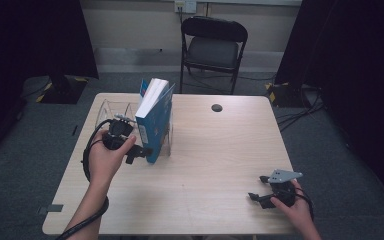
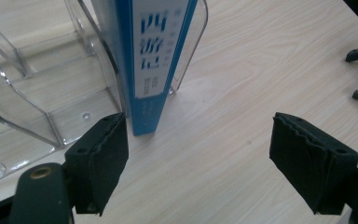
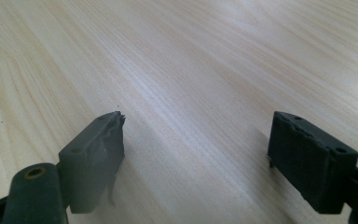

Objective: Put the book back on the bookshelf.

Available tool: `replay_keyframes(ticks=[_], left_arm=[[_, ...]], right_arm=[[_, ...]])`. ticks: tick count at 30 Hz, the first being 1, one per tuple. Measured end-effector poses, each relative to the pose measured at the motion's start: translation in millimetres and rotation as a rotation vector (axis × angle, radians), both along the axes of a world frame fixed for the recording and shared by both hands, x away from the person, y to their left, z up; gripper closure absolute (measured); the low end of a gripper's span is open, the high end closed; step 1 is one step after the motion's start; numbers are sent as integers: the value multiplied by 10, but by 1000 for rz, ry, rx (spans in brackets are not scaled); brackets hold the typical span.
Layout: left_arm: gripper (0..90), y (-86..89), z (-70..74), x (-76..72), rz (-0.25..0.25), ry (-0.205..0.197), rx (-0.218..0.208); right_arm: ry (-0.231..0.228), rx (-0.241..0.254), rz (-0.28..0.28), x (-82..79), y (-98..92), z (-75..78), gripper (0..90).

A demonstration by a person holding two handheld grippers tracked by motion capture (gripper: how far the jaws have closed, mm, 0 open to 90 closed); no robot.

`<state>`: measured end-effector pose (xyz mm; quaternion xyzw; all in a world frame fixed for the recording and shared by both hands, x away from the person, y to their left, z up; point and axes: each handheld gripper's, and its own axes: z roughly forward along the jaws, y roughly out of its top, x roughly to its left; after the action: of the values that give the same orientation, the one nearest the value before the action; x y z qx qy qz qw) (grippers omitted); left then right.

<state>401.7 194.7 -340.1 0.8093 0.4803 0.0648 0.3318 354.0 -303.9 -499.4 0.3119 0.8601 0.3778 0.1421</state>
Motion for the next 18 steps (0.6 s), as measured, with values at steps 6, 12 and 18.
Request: replay_keyframes(ticks=[6,12,18], left_arm=[[197,40,-102,-17,1,7,8],[198,54,-199,-32,-1,14,14],[200,73,-271,-42,-1,26,13]], right_arm=[[1,0,-1,-1,0,0,178],[0,0,0,0,0,0,177],[0,0,0,0,0,0,178]])
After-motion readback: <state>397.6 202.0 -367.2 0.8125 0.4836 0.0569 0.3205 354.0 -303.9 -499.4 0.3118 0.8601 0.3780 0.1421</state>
